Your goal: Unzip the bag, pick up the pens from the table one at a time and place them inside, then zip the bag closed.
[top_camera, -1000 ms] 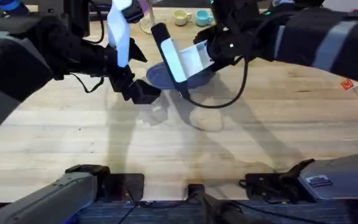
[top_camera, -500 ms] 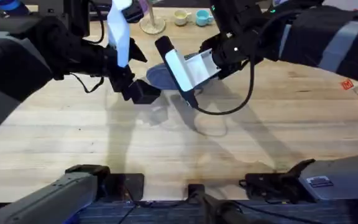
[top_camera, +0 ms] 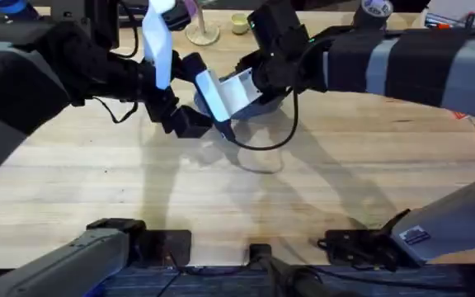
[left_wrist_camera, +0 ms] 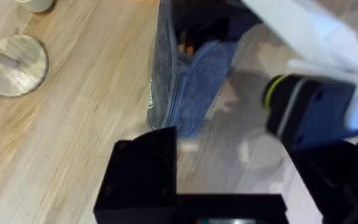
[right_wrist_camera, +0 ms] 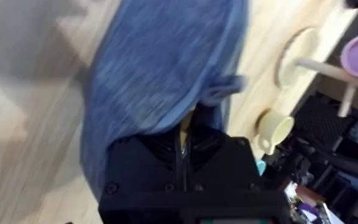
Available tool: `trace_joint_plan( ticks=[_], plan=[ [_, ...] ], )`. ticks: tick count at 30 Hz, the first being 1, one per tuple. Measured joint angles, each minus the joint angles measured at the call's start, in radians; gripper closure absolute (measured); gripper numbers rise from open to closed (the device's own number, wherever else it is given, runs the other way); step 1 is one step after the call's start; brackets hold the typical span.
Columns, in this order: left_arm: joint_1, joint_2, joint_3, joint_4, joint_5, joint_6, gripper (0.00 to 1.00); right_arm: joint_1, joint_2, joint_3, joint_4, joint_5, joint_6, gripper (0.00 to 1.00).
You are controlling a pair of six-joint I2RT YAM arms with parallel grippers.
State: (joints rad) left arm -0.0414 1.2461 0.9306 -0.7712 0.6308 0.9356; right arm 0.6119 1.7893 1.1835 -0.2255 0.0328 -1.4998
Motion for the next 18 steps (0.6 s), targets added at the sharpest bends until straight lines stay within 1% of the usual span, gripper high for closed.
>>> trace_joint_plan(
  ticks=[5, 9, 10, 11, 12, 15, 16, 17, 18],
  plan=[
    [0.0, 0.0, 0.0, 0.0, 0.0, 0.0, 0.008, 0.008, 0.0, 0.0, 0.008, -0.034, 0.068, 0.969],
    [0.0, 0.0, 0.0, 0.0, 0.0, 0.0, 0.008, 0.008, 0.0, 0.0, 0.008, -0.039, 0.093, 0.969],
    [0.0, 0.0, 0.0, 0.0, 0.0, 0.0, 0.008, 0.008, 0.0, 0.0, 0.009, -0.041, 0.101, 0.952],
    [0.0, 0.0, 0.0, 0.0, 0.0, 0.0, 0.008, 0.007, 0.0, 0.0, 0.008, -0.042, 0.109, 0.847],
    [0.0, 0.0, 0.0, 0.0, 0.0, 0.0, 0.008, 0.008, 0.0, 0.0, 0.013, -0.043, 0.111, 0.686],
    [0.0, 0.0, 0.0, 0.0, 0.0, 0.0, 0.008, 0.007, -0.007, 0.012, 0.029, -0.045, 0.131, 0.267],
    [0.0, 0.0, 0.0, 0.0, 0.0, 0.0, 0.008, 0.007, -0.012, 0.014, 0.03, -0.046, 0.147, 0.112],
    [0.0, 0.0, 0.0, 0.0, 0.0, 0.0, 0.008, 0.007, -0.015, 0.014, 0.026, -0.049, 0.165, 0.034],
    [0.0, 0.0, 0.0, 0.0, 0.0, 0.0, 0.008, 0.007, -0.015, 0.014, 0.025, -0.049, 0.182, 0.015]
  ],
)
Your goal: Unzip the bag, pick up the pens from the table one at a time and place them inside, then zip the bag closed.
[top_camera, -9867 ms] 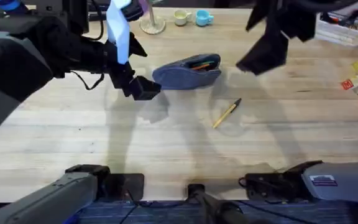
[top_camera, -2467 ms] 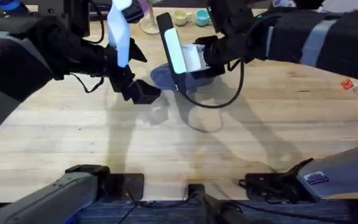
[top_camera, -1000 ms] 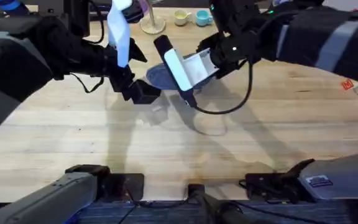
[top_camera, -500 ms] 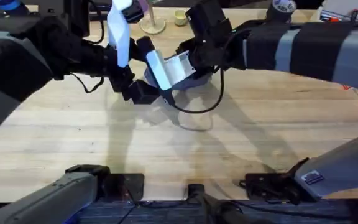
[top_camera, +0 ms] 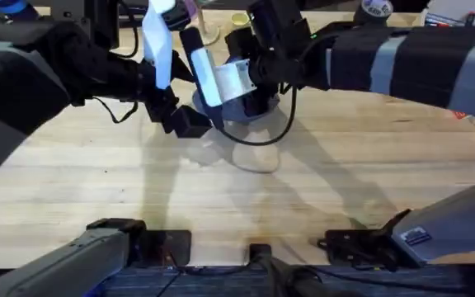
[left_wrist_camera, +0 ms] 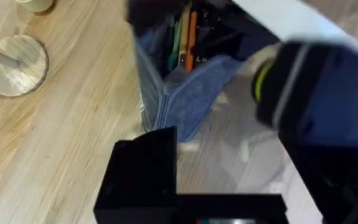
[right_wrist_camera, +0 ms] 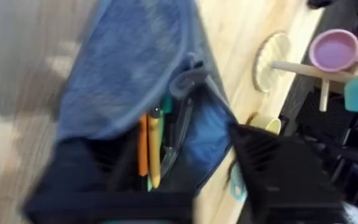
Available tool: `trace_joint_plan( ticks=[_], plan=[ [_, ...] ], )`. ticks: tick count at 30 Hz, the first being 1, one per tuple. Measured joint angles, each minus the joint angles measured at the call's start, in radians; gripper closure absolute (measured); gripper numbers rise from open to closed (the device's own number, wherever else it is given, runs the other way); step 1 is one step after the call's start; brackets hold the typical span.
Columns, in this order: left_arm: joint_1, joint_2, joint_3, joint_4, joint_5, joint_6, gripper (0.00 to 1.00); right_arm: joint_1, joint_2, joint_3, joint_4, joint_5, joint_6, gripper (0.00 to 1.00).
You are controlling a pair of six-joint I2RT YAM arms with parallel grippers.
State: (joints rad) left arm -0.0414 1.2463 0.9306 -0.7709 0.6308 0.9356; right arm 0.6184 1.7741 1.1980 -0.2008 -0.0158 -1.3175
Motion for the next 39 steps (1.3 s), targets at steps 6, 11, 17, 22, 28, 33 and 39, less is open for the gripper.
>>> trace_joint_plan(
  ticks=[6, 11, 17, 22, 28, 33, 39],
  plan=[
    [0.0, 0.0, 0.0, 0.0, 0.0, 0.0, 0.008, -0.019, -0.018, 0.0, -0.022, -0.009, 0.133, 0.006],
    [0.0, 0.0, 0.0, 0.0, 0.0, 0.0, 0.008, -0.026, -0.07, 0.0, -0.078, -0.018, 0.202, 0.006],
    [0.0, 0.0, 0.0, 0.0, 0.0, 0.0, 0.008, -0.028, -0.169, 0.0, -0.166, -0.031, 0.289, 0.007],
    [0.028, 0.0, 0.0, 0.0, 0.0, 0.006, 0.008, -0.028, -0.287, 0.0, -0.173, -0.034, 0.624, 0.005],
    [0.132, 0.0, 0.0, 0.0, 0.031, 0.101, 0.008, -0.028, -0.321, 0.0, -0.175, -0.038, 0.981, 0.005],
    [0.22, 0.0, 0.0, -0.004, 0.084, 0.2, 0.008, -0.028, -0.321, 0.0, -0.183, -0.045, 1.2, 0.005],
    [0.325, 0.003, 0.0, -0.004, 0.159, 0.328, 0.008, -0.028, -0.321, 0.0, -0.185, -0.053, 1.462, 0.005]
  ],
)
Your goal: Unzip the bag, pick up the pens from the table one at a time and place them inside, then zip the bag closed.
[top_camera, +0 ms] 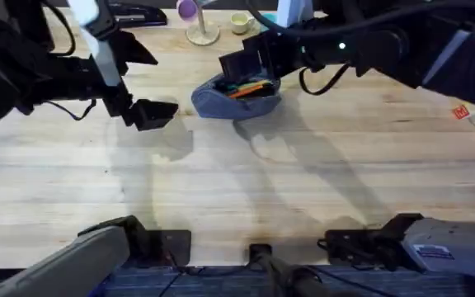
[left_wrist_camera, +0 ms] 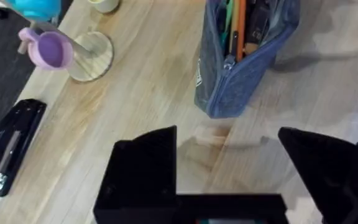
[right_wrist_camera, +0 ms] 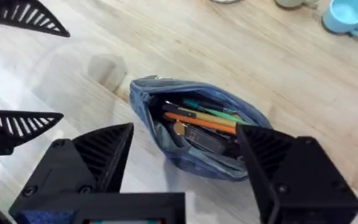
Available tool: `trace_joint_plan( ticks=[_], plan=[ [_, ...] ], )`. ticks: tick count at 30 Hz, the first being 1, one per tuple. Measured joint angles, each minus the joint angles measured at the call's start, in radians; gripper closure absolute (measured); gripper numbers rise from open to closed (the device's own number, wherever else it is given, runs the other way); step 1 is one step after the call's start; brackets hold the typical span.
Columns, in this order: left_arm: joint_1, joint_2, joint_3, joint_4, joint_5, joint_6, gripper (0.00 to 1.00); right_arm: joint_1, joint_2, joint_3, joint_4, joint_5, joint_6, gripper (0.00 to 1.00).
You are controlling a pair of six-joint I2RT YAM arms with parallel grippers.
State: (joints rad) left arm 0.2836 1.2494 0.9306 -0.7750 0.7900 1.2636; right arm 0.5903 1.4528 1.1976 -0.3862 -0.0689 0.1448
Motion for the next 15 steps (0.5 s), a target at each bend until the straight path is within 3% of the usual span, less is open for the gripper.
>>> trace_joint_plan(
  ticks=[3, 7, 8, 15],
  plan=[
    [0.033, 0.06, 0.0, 0.0, 0.042, 0.014, 0.008, 0.0, 0.0, 0.0, 0.0, -0.017, 0.081, 0.005],
    [0.039, 0.129, 0.0, 0.0, 0.067, 0.04, 0.008, 0.0, 0.0, 0.0, 0.0, -0.038, 0.115, 0.005],
    [0.039, 0.173, 0.0, 0.0, 0.092, 0.091, 0.007, 0.0, 0.0, 0.0, 0.0, -0.046, 0.126, 0.005],
    [0.045, 0.26, 0.0, 0.002, 0.115, 0.16, 0.007, 0.0, 0.0, 0.0, 0.0, -0.052, 0.14, 0.005]
  ],
)
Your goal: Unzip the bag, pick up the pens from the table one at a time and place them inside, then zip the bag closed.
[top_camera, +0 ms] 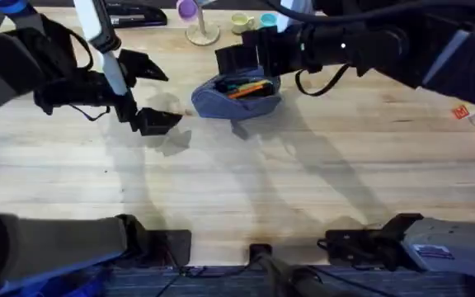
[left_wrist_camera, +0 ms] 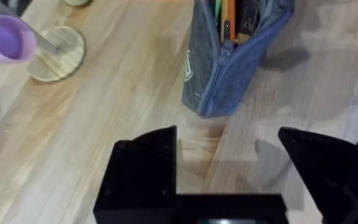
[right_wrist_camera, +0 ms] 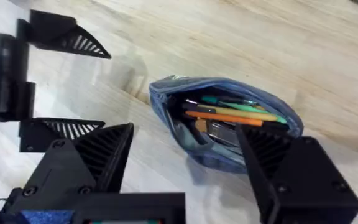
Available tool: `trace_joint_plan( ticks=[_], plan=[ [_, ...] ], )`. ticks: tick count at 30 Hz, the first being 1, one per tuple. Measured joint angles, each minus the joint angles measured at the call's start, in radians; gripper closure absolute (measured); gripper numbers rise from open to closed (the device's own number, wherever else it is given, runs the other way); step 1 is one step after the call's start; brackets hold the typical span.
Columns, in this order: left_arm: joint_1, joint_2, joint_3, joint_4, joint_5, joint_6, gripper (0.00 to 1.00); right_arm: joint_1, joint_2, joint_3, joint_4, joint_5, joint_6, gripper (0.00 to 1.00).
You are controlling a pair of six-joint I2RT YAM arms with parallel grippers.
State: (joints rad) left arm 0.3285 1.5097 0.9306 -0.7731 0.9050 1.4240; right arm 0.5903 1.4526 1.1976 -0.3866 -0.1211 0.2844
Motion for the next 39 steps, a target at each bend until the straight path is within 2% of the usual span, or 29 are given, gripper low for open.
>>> trace_joint_plan(
  ticks=[7, 14, 20, 33, 34, 39],
  plan=[
    [0.053, 0.1, 0.0, 0.008, 0.102, 0.082, 0.008, 0.0, 0.0, 0.0, 0.0, 0.0, 0.0, 0.006],
    [0.075, 0.184, 0.001, 0.018, 0.17, 0.11, 0.008, 0.0, 0.0, 0.0, 0.0, 0.0, 0.044, 0.006],
    [0.075, 0.198, 0.001, 0.018, 0.18, 0.114, 0.008, 0.0, 0.015, 0.0, -0.007, -0.048, 0.131, 0.005],
    [0.075, 0.198, 0.001, 0.018, 0.184, 0.114, 0.008, 0.0, 0.155, 0.0, 0.018, -0.143, 0.221, 0.006],
    [0.075, 0.198, 0.001, 0.018, 0.184, 0.114, 0.008, 0.0, 0.2, 0.0, 0.094, -0.233, 0.23, 0.006],
    [0.075, 0.198, 0.001, 0.018, 0.184, 0.115, 0.008, 0.0, 0.243, 0.0, 0.118, -0.289, 0.236, 0.006]
  ],
)
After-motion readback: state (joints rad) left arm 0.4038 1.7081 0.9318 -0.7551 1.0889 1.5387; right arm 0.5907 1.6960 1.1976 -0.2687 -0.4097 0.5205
